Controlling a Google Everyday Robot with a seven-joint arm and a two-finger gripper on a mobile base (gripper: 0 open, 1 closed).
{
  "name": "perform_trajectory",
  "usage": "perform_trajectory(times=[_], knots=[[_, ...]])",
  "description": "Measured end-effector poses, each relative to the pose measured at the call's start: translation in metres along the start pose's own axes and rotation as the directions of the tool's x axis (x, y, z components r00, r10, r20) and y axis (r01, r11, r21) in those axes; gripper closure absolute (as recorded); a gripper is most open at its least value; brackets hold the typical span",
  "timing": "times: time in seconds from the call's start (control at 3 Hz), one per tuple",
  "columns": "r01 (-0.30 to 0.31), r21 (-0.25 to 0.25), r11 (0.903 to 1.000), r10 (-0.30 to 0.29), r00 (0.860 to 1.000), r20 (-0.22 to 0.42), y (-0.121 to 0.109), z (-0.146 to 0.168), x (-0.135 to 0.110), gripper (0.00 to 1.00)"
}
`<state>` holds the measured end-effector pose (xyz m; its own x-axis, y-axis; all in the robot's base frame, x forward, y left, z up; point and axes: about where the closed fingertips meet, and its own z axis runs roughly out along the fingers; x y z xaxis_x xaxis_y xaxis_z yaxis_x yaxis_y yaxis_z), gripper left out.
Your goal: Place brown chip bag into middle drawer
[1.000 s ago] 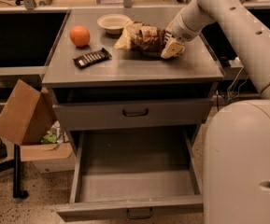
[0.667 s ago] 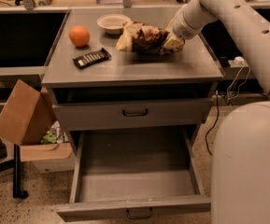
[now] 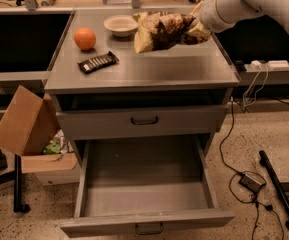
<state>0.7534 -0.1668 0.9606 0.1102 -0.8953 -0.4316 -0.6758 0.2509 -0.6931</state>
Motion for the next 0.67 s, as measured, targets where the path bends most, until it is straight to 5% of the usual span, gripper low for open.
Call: perform_trajectory(times=[0.33,0.67], knots=[[0.020,0.146,0.9891,-0.022,1.000,0.009,-0.0069,-0.0502,-0.0153,1.00],[0.022,0.135,0.9906,-0.025,1.000,0.018,-0.0047,-0.0477,-0.0175,1.00]])
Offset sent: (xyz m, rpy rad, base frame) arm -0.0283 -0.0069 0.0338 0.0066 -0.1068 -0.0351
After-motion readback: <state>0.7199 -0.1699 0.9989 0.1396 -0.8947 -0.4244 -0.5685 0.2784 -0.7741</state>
